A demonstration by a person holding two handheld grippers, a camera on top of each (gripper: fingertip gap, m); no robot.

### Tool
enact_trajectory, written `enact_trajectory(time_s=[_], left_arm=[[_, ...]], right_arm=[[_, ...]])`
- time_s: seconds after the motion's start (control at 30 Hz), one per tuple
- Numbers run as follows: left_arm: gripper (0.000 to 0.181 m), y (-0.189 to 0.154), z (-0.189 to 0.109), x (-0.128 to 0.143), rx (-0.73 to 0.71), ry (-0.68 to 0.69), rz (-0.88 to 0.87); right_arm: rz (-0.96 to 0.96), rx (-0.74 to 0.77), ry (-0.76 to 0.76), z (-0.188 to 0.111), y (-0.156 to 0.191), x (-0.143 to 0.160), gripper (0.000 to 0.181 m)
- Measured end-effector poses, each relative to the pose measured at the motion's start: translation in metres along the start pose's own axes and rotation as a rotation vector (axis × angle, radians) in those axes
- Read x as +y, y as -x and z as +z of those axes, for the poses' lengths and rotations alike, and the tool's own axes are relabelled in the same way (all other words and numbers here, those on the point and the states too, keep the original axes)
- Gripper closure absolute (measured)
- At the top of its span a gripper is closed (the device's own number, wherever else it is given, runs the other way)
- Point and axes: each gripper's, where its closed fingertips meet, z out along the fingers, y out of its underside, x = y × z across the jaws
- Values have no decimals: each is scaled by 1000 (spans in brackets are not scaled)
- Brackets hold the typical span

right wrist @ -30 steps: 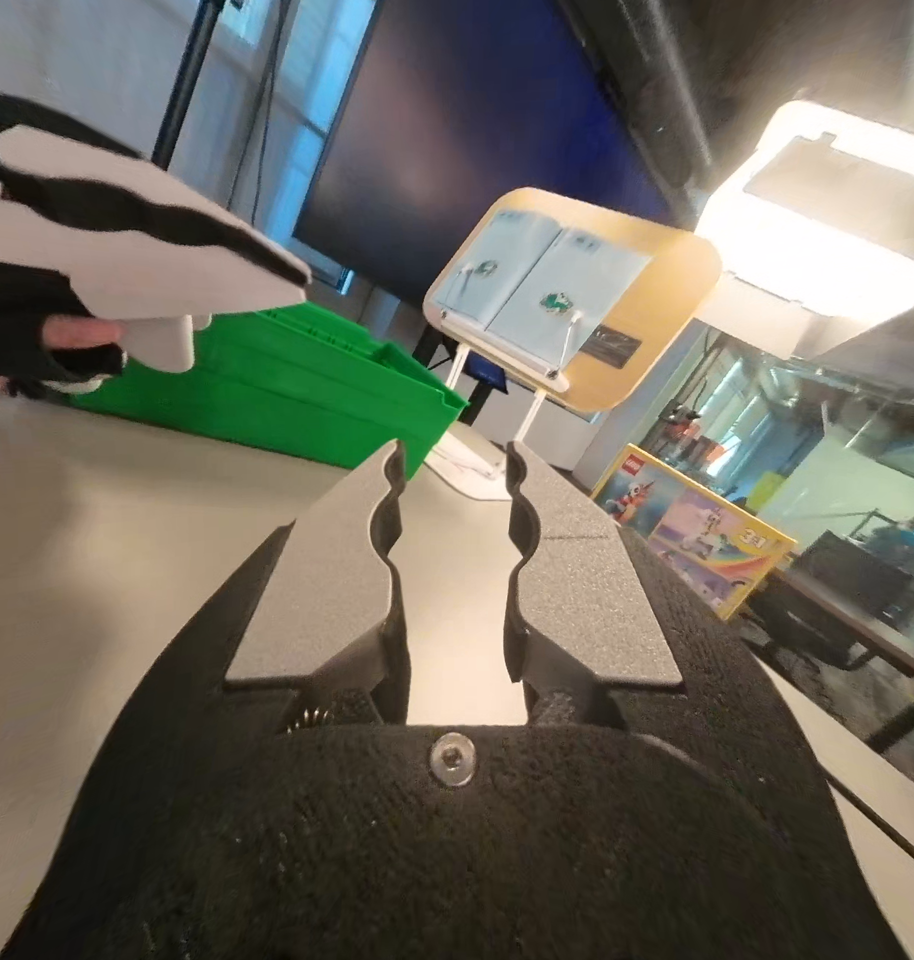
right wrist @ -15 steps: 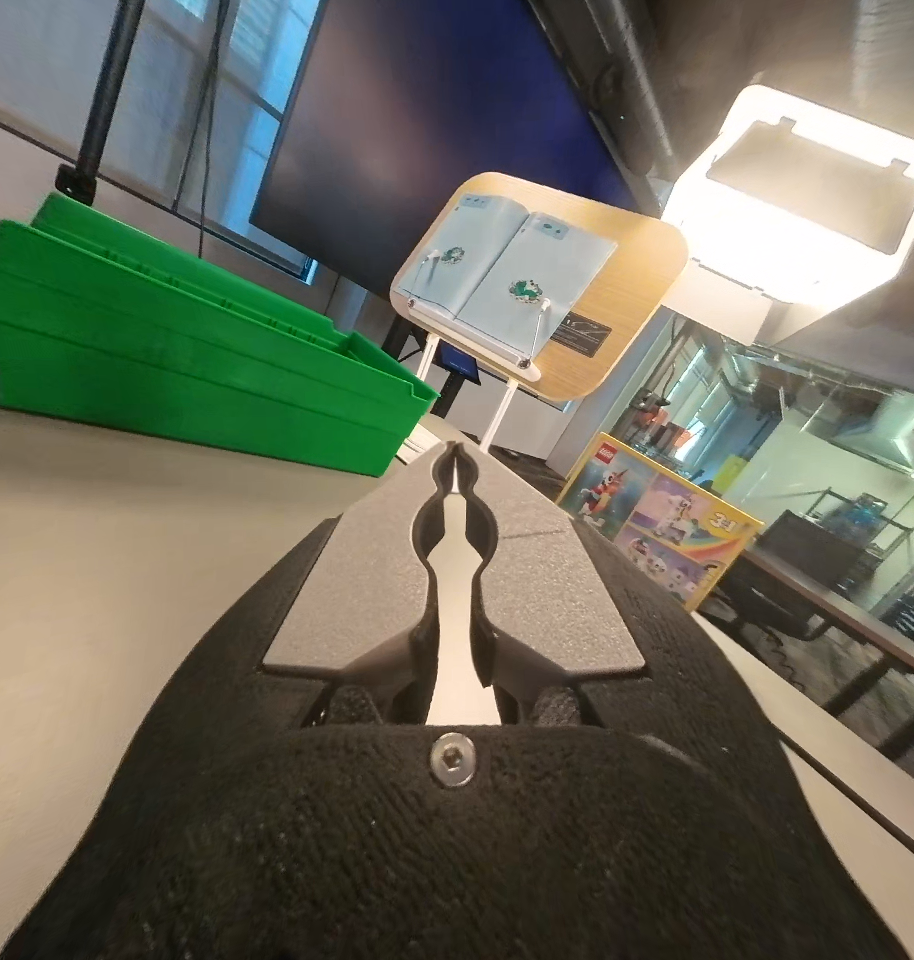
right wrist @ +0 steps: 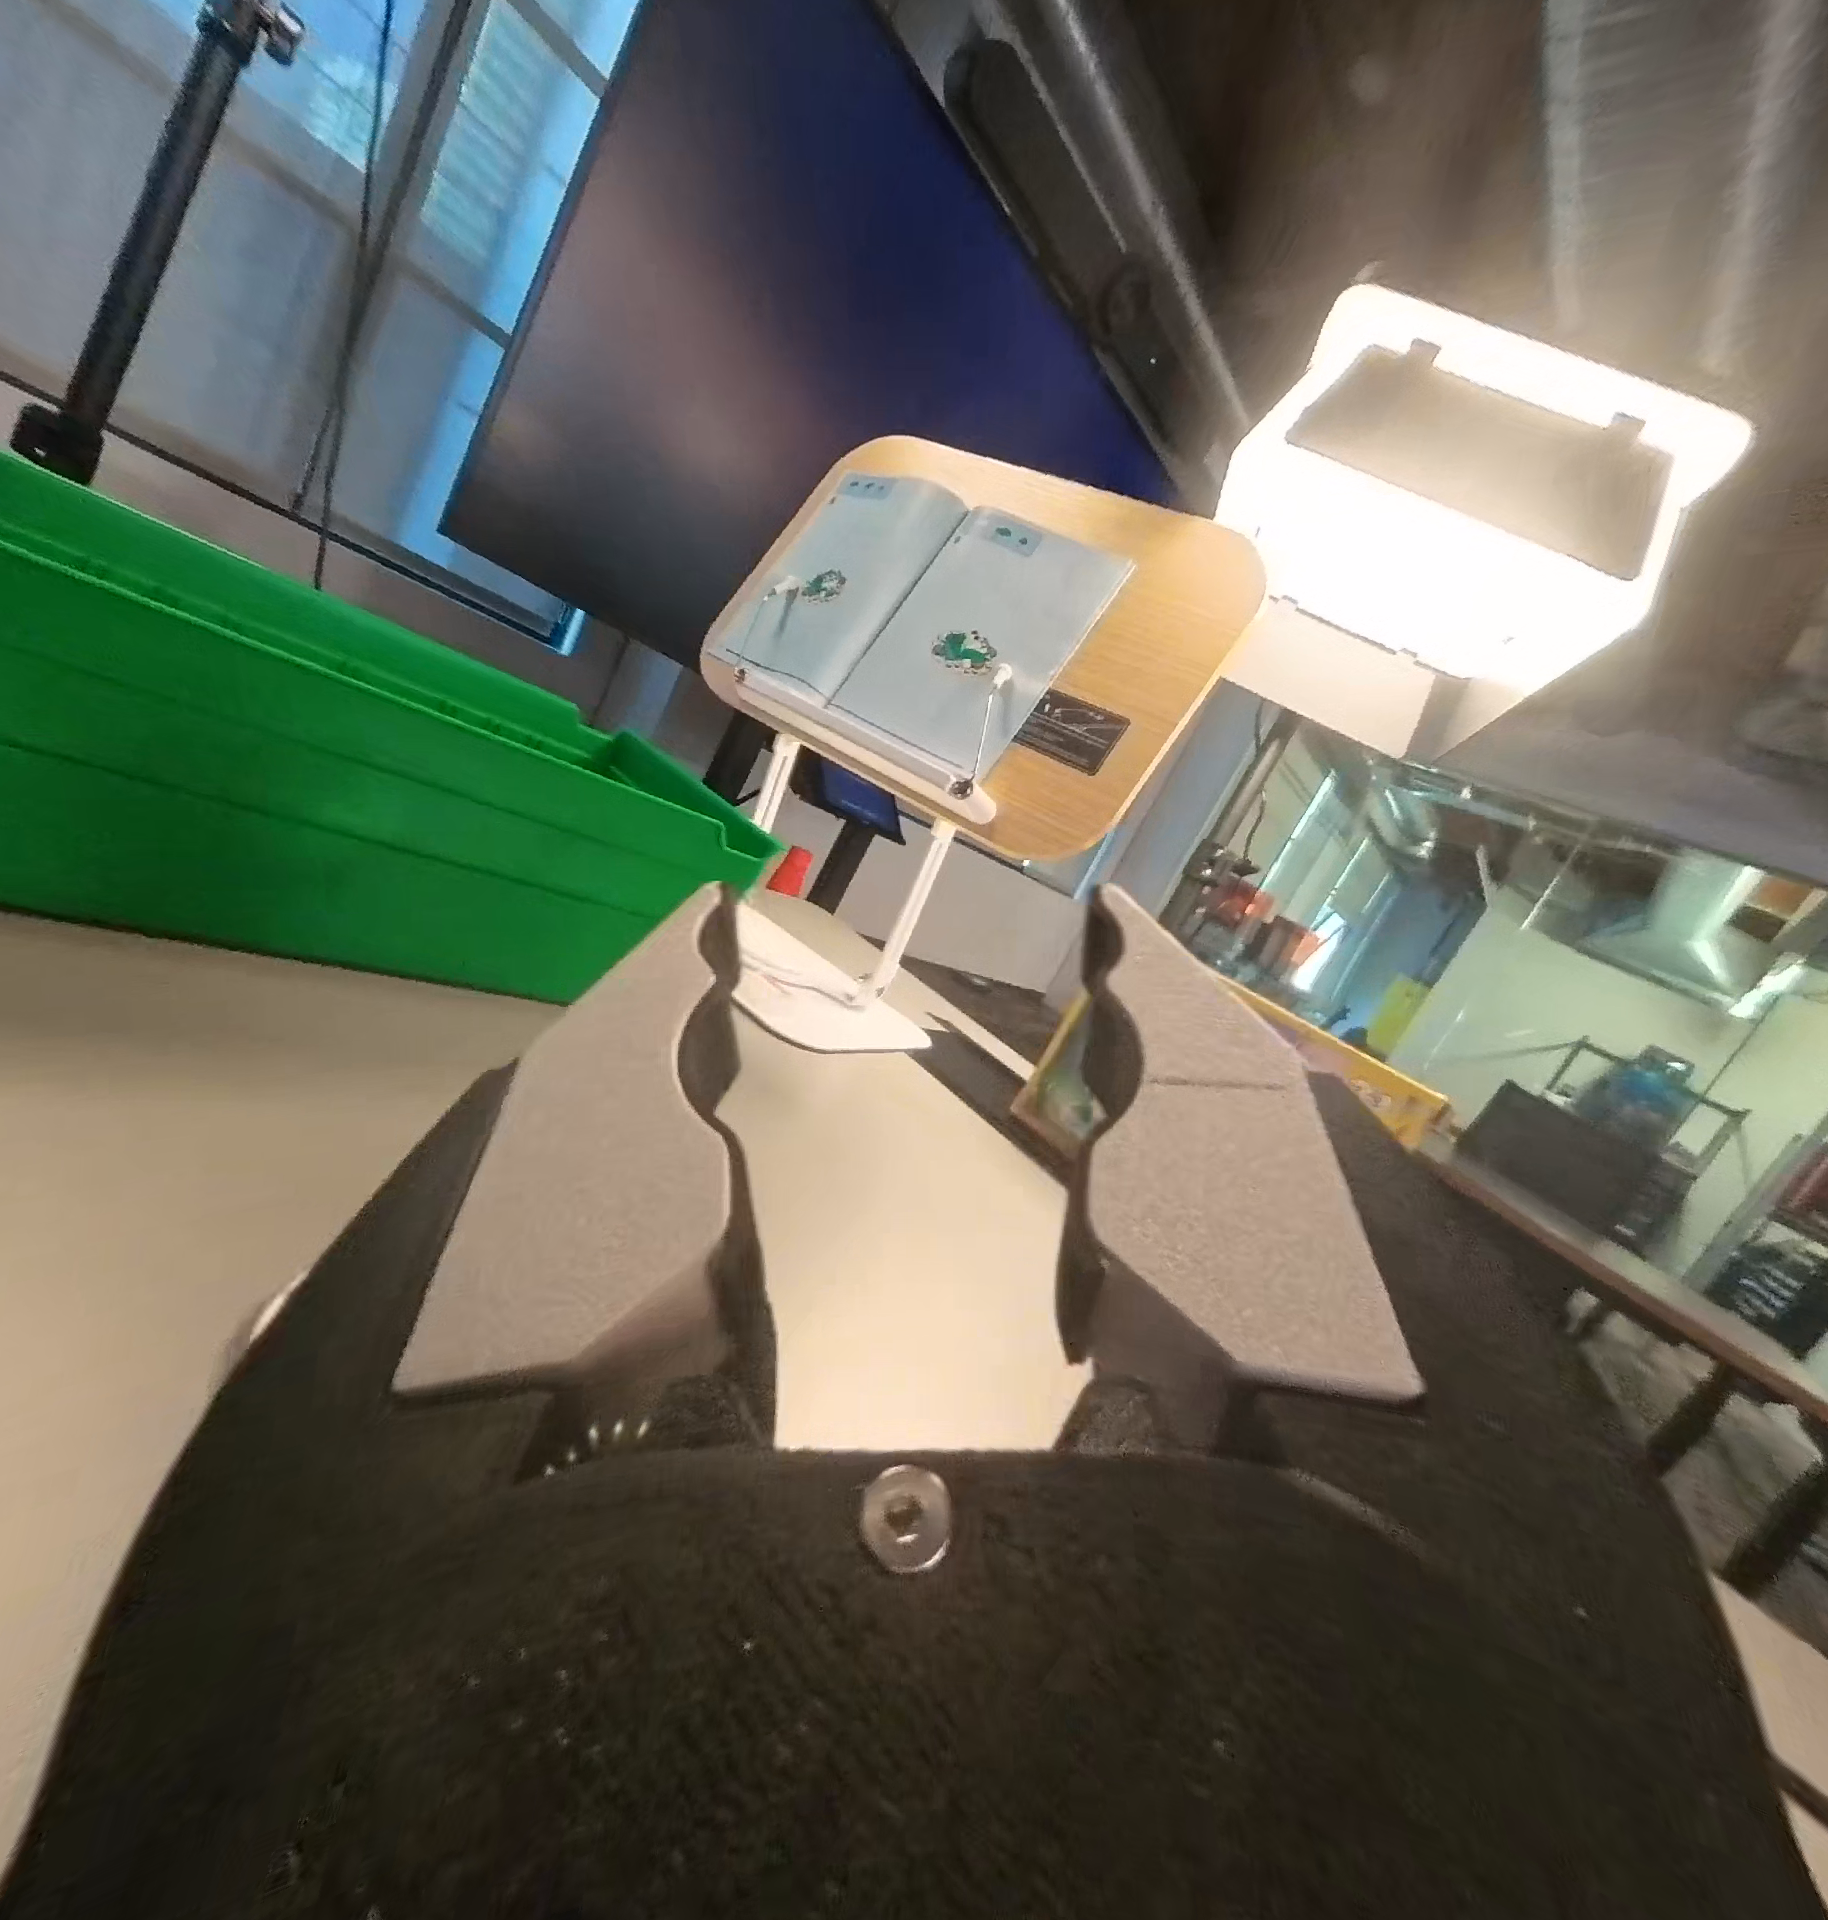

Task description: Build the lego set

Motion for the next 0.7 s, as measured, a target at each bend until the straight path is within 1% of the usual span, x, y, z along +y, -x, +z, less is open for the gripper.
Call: enact_trajectory(time_s=[0.07,0.13,0.17,0.23,0.37,0.4,0.47,0.57,0.7], left_arm=[[124,-5,9,15,82,61,23],[115,-16,17,29,194,120,17],[113,-21,20,35,248,146,8],[111,-31,25,45,354,185,-2],[119,-48,31,64,585,294,27],[122,-51,31,69,645,329,36],[137,-57,31,78,759,402,47],[148,-57,37,87,859,480,83],[155,-68,23,113,1092,695,73]], right_arm=[[7,24,27,8,-7,9,89],[11,52,66,15,-16,20,78],[1,61,74,17,-19,23,76],[-36,91,79,20,-27,26,78],[-40,109,97,24,-34,35,87],[-31,113,102,25,-36,37,88],[-23,122,111,26,-39,40,91],[-29,125,127,26,-39,43,94],[-62,113,143,26,-36,45,99]])
